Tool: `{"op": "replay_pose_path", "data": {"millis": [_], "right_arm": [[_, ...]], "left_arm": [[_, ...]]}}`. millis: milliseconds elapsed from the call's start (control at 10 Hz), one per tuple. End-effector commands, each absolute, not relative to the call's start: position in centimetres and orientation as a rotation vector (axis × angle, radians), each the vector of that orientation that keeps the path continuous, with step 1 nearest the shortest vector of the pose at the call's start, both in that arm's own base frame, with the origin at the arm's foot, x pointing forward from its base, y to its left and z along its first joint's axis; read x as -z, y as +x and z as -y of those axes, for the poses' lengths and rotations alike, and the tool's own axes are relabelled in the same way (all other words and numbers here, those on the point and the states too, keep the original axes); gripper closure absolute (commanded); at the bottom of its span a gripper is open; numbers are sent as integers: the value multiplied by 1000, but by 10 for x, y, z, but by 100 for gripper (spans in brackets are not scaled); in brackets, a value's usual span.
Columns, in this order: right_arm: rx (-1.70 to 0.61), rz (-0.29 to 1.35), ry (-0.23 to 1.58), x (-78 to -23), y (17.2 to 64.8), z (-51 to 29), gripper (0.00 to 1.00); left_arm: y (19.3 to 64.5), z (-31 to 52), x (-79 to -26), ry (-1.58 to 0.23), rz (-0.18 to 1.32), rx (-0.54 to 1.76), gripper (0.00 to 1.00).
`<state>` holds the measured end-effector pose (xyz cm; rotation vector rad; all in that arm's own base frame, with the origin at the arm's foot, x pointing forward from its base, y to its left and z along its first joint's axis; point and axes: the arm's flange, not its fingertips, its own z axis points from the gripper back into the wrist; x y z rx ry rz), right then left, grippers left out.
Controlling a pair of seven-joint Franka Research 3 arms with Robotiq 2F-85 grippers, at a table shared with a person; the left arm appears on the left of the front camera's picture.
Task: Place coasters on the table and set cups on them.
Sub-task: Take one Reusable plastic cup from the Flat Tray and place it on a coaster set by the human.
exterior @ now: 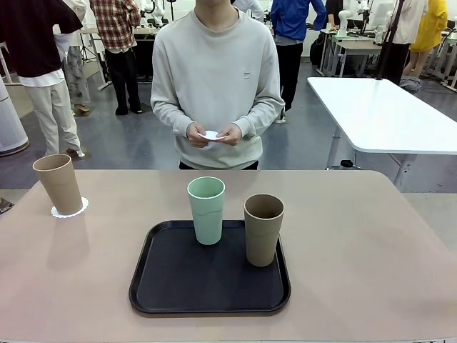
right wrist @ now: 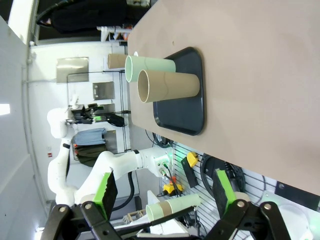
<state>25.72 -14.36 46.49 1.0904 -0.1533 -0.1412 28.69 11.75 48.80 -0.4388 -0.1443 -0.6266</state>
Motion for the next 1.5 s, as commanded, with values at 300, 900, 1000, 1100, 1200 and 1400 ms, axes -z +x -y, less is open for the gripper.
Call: {"op": "replay_pose_path", "data": {"millis": [300, 900, 1000, 1100, 1200, 1400], "right_arm": [[134, 160, 1107, -465, 258, 144, 0], [134, 160, 1107, -465, 258, 144, 0], [134, 160, 1107, -465, 258, 144, 0], [134, 160, 1107, -465, 258, 144, 0], [134, 160, 1107, -465, 258, 144, 0], [134, 160, 1107, -465, 258, 144, 0]], "left_arm": [[316, -286, -481, -1325, 289, 400, 0], [309, -314, -449, -1357, 356, 218, 0], [306, -314, -449, -1328, 376, 211, 0], [306, -313, -452, -1309, 370, 219, 0], [305, -310, -453, -1294, 362, 222, 0], [305, -304, -456, -1242, 365, 236, 0]]}}
